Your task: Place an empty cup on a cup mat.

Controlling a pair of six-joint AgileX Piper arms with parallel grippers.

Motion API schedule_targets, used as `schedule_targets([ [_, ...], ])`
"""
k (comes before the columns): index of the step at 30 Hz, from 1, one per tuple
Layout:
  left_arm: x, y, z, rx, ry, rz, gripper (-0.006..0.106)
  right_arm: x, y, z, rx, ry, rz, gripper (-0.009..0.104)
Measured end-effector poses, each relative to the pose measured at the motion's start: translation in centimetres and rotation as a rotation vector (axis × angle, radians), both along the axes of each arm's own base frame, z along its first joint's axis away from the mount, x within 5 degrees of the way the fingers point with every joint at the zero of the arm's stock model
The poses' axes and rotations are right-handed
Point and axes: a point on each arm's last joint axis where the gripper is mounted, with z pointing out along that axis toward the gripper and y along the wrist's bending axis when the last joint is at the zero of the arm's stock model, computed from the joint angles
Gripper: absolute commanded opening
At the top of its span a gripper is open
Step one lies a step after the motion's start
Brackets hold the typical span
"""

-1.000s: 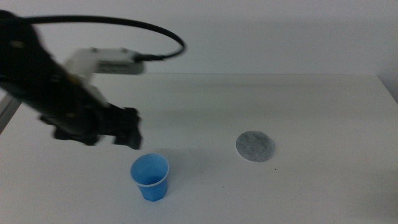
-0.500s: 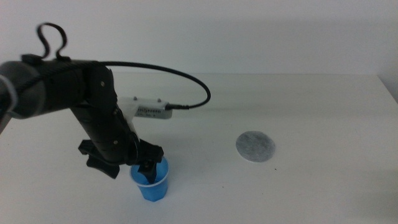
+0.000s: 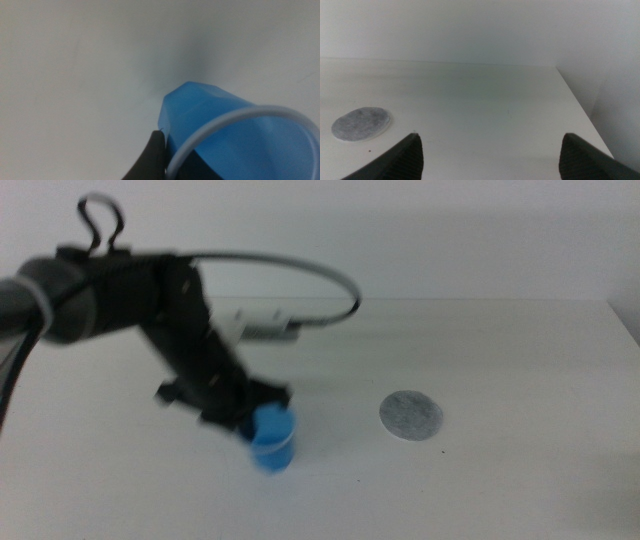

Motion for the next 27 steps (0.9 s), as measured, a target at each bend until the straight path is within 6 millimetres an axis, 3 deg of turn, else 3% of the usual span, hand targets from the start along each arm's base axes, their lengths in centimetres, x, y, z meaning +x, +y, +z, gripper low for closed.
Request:
schedule_targets([
  [4, 2.7, -3.6, 3.4, -0.056, -0.114, -0.027, -0.002, 0.0, 0.0, 0.0, 0.000, 0.000, 0.000, 0.093],
  [7, 4.4, -7.0, 4.4, -0.089, -0.162, -0.072, -0.002, 0.0, 0.0, 0.0, 0.000, 0.000, 0.000, 0.093],
  [11, 6.2, -11.6, 3.8, -0.116, -0.189, -0.135, -0.002, 0.0, 0.0, 0.0, 0.000, 0.000, 0.000, 0.093],
  [15, 7.2, -15.6, 1.8, -0.123, -0.181, -0.193, -0.002, 0.0, 0.0, 0.0, 0.000, 0.000, 0.000, 0.093],
  [18, 7.4, -17.3, 0.3, -0.105, -0.143, -0.227, -0.002, 0.0, 0.0, 0.0, 0.000, 0.000, 0.000, 0.093],
  [22, 7.7, -18.0, -1.8, -0.064, -0.110, -0.249, -0.002, 0.0, 0.0, 0.0, 0.000, 0.000, 0.000, 0.093],
  [27, 7.8, -18.1, -1.8, -0.059, -0.119, -0.247, -0.002, 0.0, 0.0, 0.0, 0.000, 0.000, 0.000, 0.093],
])
